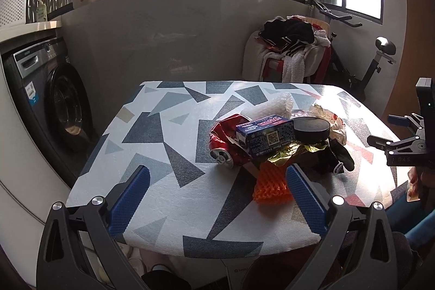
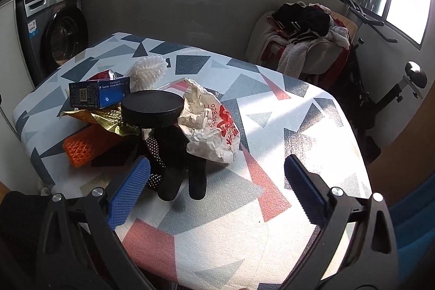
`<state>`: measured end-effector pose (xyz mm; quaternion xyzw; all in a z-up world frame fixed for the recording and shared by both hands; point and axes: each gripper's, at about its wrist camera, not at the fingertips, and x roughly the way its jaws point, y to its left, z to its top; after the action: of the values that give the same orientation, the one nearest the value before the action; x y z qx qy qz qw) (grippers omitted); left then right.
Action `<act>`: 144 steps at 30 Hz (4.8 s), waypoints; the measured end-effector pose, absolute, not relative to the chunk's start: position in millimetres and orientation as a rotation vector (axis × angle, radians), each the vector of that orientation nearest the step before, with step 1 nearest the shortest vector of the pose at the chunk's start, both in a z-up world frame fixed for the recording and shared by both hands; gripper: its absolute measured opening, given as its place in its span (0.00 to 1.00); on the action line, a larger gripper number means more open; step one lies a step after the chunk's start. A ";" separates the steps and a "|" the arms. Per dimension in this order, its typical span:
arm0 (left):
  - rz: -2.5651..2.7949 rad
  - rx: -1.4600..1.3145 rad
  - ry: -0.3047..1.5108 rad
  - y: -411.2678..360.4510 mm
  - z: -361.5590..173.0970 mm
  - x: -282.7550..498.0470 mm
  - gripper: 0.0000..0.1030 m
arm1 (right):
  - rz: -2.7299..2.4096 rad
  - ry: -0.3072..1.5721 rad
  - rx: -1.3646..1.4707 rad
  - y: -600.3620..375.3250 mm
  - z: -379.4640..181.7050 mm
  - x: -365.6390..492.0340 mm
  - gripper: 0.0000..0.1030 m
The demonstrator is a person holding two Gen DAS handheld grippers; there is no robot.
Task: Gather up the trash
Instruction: 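Reach the right gripper to the crumpled white plastic bag and grasp it, then grasp the white foam fruit net with the left gripper while the right holds the bag, then carry the bag and foam net down over the brown bin and open both grippers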
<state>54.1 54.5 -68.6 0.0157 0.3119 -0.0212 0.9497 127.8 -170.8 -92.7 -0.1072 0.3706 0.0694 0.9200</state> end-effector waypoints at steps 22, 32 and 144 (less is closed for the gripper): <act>-0.145 -0.120 0.745 67.4 -101.9 116.8 0.94 | 0.131 0.756 -0.262 -171.4 -139.4 204.4 0.34; -0.389 0.012 0.826 -5.2 -52.9 215.3 0.84 | 0.105 0.684 -0.141 -201.2 -95.9 195.0 0.27; -0.253 -0.056 0.776 46.4 -181.1 -54.0 0.94 | 0.449 1.139 -0.013 -104.6 -232.4 -25.8 0.34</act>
<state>-54.0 46.4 -181.1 -0.0272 0.3773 -0.1231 0.9175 -25.8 -104.6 -232.4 -0.0061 0.5348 0.2107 0.8183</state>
